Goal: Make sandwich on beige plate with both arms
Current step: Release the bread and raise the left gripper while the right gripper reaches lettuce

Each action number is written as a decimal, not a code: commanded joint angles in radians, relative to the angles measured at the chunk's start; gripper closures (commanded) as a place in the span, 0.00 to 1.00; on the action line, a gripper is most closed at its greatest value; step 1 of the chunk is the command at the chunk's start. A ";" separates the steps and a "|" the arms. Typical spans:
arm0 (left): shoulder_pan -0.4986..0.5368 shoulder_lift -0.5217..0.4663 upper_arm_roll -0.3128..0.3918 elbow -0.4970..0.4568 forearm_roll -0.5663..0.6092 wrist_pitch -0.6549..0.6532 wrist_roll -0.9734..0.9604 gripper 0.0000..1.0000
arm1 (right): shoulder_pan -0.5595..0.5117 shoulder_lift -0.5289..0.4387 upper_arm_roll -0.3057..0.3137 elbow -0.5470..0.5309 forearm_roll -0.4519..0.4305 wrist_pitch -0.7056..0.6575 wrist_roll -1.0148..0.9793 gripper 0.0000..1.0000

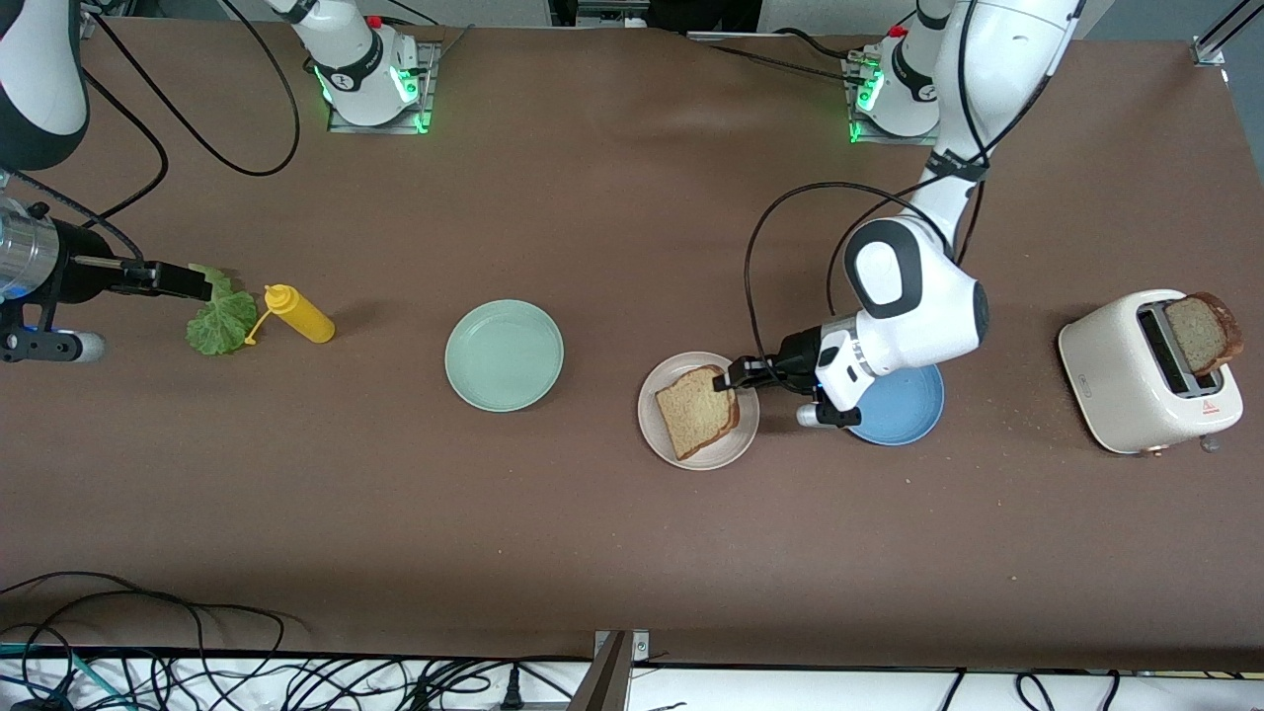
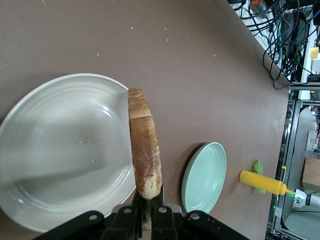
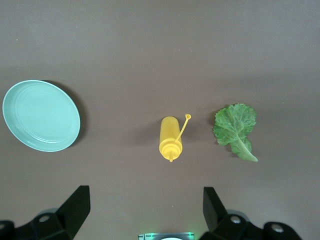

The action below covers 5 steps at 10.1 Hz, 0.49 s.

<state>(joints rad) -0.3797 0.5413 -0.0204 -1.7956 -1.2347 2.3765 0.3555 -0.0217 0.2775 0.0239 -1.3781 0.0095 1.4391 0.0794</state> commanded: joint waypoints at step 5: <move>-0.024 0.048 0.003 -0.007 -0.071 0.033 0.079 1.00 | -0.020 0.000 -0.002 0.007 -0.002 -0.009 -0.007 0.00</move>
<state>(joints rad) -0.3974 0.5775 -0.0205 -1.8004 -1.2779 2.3977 0.3987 -0.0264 0.2776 0.0199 -1.3781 0.0095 1.4391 0.0794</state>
